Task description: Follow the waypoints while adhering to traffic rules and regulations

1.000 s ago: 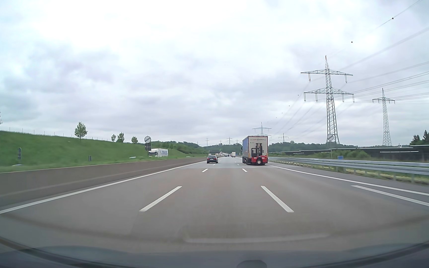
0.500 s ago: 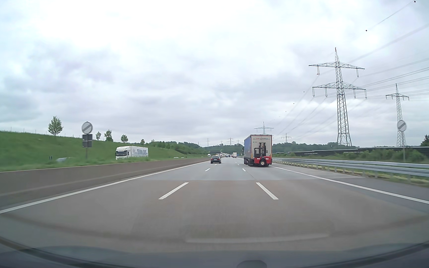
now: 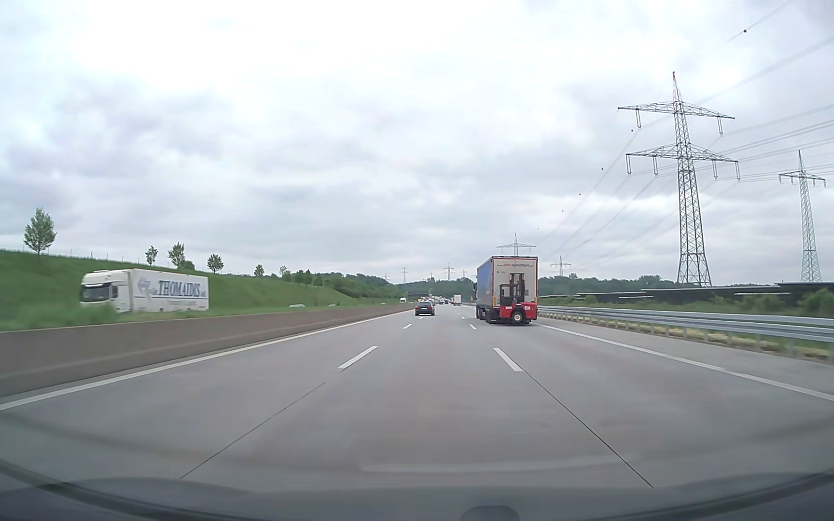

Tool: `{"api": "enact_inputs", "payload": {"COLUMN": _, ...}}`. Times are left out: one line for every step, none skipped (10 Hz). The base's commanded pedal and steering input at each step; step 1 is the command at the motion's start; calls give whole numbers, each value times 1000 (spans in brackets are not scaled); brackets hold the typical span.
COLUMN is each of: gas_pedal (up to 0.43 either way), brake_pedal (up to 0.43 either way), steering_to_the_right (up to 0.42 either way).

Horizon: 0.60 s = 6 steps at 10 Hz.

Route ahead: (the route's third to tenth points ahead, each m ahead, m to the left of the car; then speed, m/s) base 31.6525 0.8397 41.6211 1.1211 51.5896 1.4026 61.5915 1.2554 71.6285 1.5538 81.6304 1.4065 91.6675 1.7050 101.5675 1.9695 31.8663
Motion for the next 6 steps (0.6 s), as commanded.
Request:
{"api": "enact_inputs", "payload": {"gas_pedal": 409, "brake_pedal": 0, "steering_to_the_right": -1}}
{"api": "enact_inputs", "payload": {"gas_pedal": 409, "brake_pedal": 0, "steering_to_the_right": -1}}
{"api": "enact_inputs", "payload": {"gas_pedal": 398, "brake_pedal": 0, "steering_to_the_right": -1}}
{"api": "enact_inputs", "payload": {"gas_pedal": 398, "brake_pedal": 0, "steering_to_the_right": -1}}
{"api": "enact_inputs", "payload": {"gas_pedal": 398, "brake_pedal": 0, "steering_to_the_right": -1}}
{"api": "enact_inputs", "payload": {"gas_pedal": 378, "brake_pedal": 0, "steering_to_the_right": -1}}
